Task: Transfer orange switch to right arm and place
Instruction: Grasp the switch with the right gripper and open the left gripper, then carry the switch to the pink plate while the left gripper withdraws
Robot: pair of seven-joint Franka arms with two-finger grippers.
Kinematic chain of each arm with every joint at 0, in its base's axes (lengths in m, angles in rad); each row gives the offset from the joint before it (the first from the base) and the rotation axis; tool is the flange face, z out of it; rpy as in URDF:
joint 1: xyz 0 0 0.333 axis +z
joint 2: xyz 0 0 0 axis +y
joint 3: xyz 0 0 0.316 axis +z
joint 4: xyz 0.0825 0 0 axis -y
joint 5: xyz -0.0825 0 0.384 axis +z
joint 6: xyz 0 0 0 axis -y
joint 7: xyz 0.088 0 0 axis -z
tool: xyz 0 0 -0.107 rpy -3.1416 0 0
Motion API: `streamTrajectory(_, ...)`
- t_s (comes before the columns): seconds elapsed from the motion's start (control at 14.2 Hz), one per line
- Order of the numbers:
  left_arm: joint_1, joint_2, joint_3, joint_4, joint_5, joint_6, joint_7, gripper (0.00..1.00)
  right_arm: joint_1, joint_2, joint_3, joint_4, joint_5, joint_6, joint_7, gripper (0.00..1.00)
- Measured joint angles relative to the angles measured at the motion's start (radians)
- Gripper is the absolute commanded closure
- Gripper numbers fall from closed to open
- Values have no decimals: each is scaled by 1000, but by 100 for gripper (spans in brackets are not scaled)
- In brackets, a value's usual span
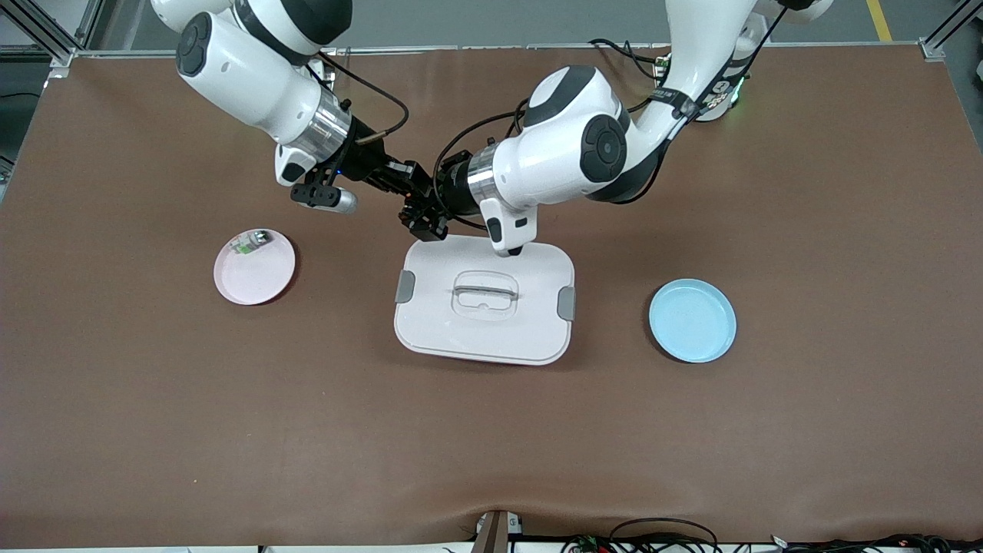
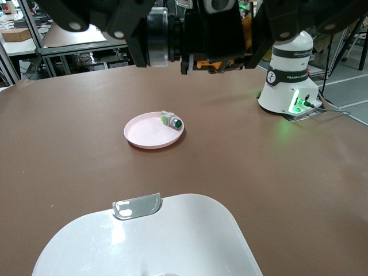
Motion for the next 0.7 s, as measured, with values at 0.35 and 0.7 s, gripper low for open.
streamTrajectory(0.35, 0, -1, -4, 7, 0, 2, 0, 0, 0, 2, -2, 0, 0, 0, 4, 100)
streamTrajectory(0.7, 33, -38, 10, 34, 1, 7, 0, 0, -2, 4, -10, 6, -4, -19, -13, 100)
